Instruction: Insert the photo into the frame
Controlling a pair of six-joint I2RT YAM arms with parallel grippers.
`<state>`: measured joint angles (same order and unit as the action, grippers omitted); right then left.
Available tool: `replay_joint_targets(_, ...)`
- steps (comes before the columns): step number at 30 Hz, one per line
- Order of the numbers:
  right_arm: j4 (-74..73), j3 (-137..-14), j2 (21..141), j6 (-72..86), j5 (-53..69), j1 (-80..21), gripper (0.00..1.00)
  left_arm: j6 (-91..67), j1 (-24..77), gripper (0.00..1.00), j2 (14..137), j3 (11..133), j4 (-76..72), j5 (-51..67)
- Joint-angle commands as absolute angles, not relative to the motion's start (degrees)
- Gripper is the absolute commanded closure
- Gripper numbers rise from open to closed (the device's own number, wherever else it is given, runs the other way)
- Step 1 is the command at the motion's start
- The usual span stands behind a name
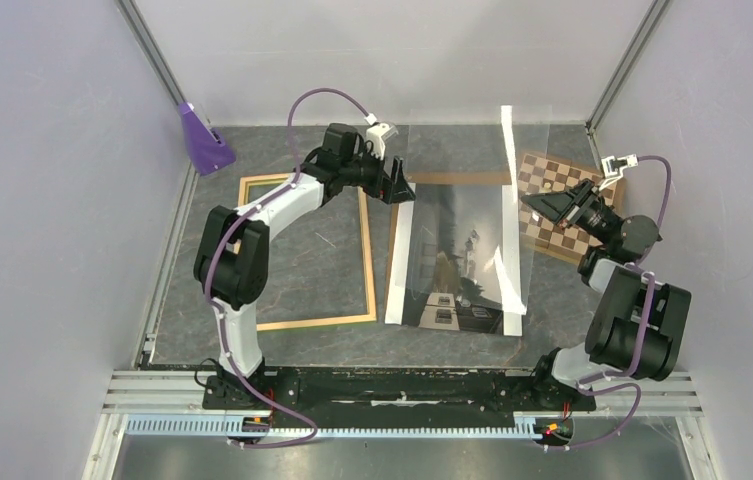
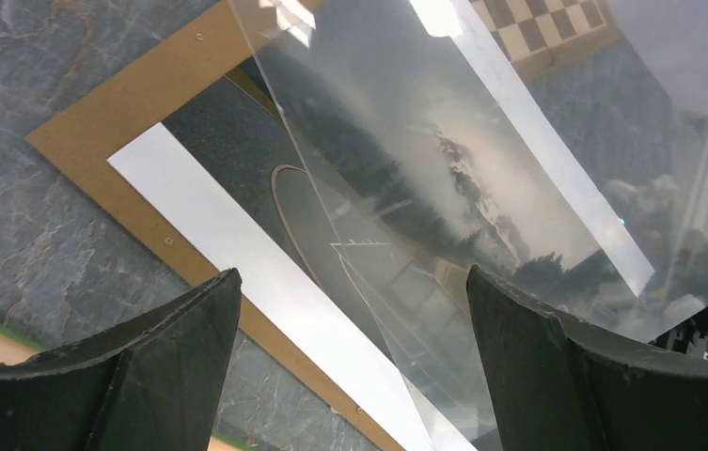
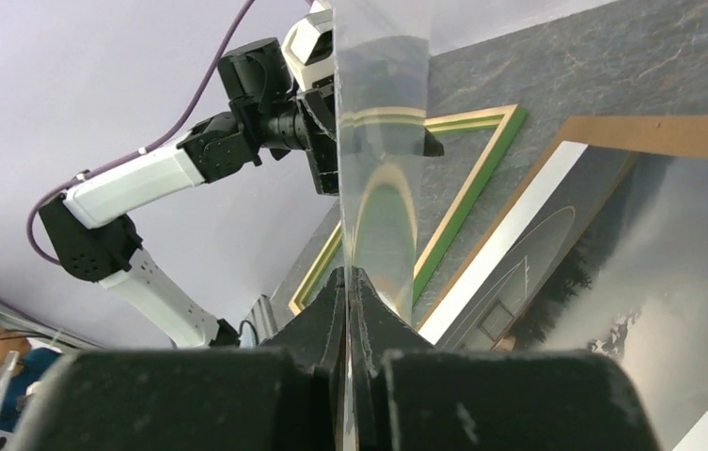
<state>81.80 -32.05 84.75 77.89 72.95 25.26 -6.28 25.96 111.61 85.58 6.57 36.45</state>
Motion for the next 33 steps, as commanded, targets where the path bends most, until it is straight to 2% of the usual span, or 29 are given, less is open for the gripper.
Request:
replay_joint_targets(1,74.05,-34.10,79.52,65.47,72.81,24.81,1.00,-5.56,25.75,0.05,113.06,86.66,2.48,42.36)
replay_joint_targets(5,58.76,-36.81,76.68,53.78,72.04,23.62,1.00,-6.83,25.77,0.05,113.37,86.01,1.10,45.25)
replay_joint_targets(12,58.42,-38.69,76.04,55.29,71.77,22.55,1.00,-10.62,24.77,0.04,111.93,83.43,-3.11,49.11)
replay_joint_targets(26,64.95,-41.77,75.40,63.52,70.57,21.89,1.00,-14.92,24.47,0.05,107.23,77.55,-9.12,54.78)
replay_joint_targets(33,79.00,-40.26,76.05,75.78,70.88,21.72,1.00,-17.28,24.43,0.05,108.40,77.84,-12.34,53.97)
